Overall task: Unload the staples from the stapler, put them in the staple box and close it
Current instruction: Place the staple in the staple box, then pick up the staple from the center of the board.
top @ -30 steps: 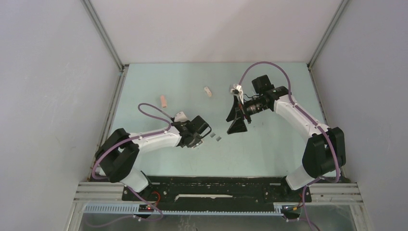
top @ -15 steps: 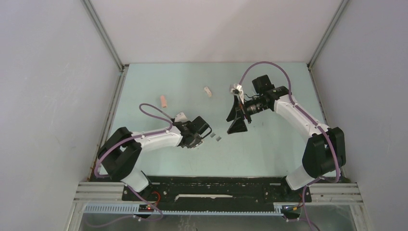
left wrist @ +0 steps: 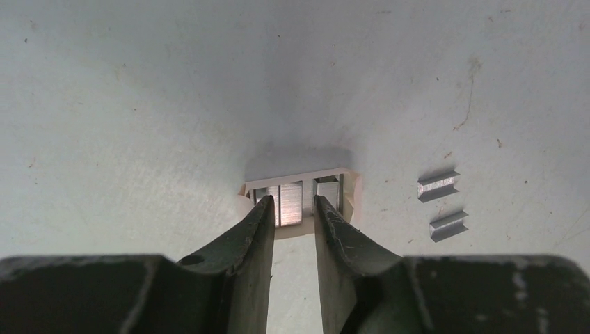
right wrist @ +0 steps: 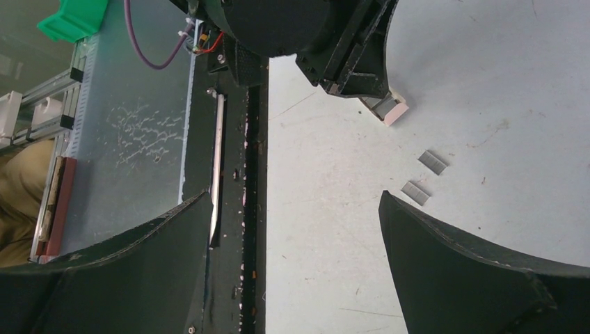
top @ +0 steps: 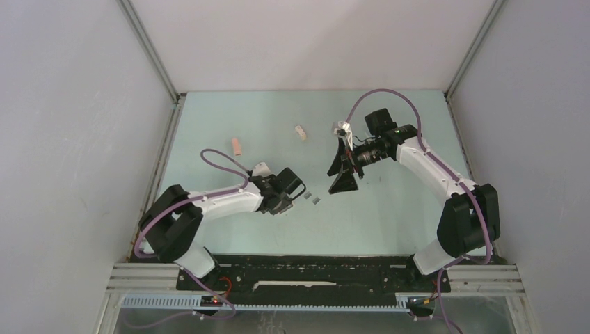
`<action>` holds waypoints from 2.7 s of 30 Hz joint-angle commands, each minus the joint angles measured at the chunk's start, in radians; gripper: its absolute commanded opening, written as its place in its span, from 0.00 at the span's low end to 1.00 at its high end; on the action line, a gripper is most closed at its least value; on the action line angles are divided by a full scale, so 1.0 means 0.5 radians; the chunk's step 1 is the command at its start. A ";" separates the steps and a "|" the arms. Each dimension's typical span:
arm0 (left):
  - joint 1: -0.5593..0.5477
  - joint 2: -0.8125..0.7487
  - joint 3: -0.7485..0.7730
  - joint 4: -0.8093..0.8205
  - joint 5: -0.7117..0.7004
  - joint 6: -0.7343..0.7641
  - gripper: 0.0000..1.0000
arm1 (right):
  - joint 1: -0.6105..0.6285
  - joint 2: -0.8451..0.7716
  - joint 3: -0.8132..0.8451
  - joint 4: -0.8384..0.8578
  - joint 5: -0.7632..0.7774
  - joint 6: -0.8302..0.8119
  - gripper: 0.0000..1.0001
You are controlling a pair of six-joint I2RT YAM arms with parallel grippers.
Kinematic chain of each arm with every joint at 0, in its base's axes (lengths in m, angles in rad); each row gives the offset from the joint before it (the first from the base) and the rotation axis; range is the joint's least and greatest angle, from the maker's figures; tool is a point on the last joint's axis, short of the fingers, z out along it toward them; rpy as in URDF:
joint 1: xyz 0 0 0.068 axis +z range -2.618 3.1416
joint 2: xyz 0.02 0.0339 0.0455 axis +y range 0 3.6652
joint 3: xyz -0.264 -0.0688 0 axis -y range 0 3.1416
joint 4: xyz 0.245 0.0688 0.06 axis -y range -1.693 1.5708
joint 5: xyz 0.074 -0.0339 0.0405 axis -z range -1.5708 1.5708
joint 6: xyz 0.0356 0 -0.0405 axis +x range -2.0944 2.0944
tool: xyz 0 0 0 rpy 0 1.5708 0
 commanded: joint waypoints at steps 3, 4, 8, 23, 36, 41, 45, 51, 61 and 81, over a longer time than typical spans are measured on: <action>0.003 -0.245 0.141 -0.071 -0.074 0.162 0.33 | 0.017 -0.065 0.002 -0.074 -0.034 -0.142 1.00; 0.003 -0.287 0.141 -0.074 -0.081 0.201 0.33 | 0.031 -0.078 0.000 -0.092 -0.019 -0.174 1.00; 0.001 -0.499 0.072 -0.010 -0.127 0.442 0.33 | 0.079 -0.153 -0.041 -0.048 0.063 -0.230 1.00; 0.013 -1.997 -0.924 0.884 -0.215 1.555 1.00 | 0.203 -0.570 -0.185 0.469 0.791 0.136 1.00; 0.124 -2.388 -1.240 1.233 0.116 1.906 1.00 | 0.324 -0.314 -0.171 0.108 0.592 -0.659 1.00; 0.137 -2.346 -1.373 1.353 0.060 2.002 1.00 | 0.413 -0.217 -0.136 0.093 0.669 -0.906 1.00; 0.136 -2.317 -1.494 1.494 -0.033 2.128 1.00 | 0.415 -0.066 -0.018 0.032 0.680 -1.051 0.97; 0.138 -2.293 -1.564 1.608 -0.049 2.151 1.00 | 0.417 0.164 0.129 0.038 0.725 -1.028 0.88; 0.140 -2.275 -1.615 1.675 -0.080 2.119 1.00 | 0.483 0.325 0.131 0.105 0.875 -0.879 0.74; 0.139 -2.126 -1.590 1.726 -0.100 2.100 1.00 | 0.558 0.422 0.105 0.190 1.024 -0.798 0.60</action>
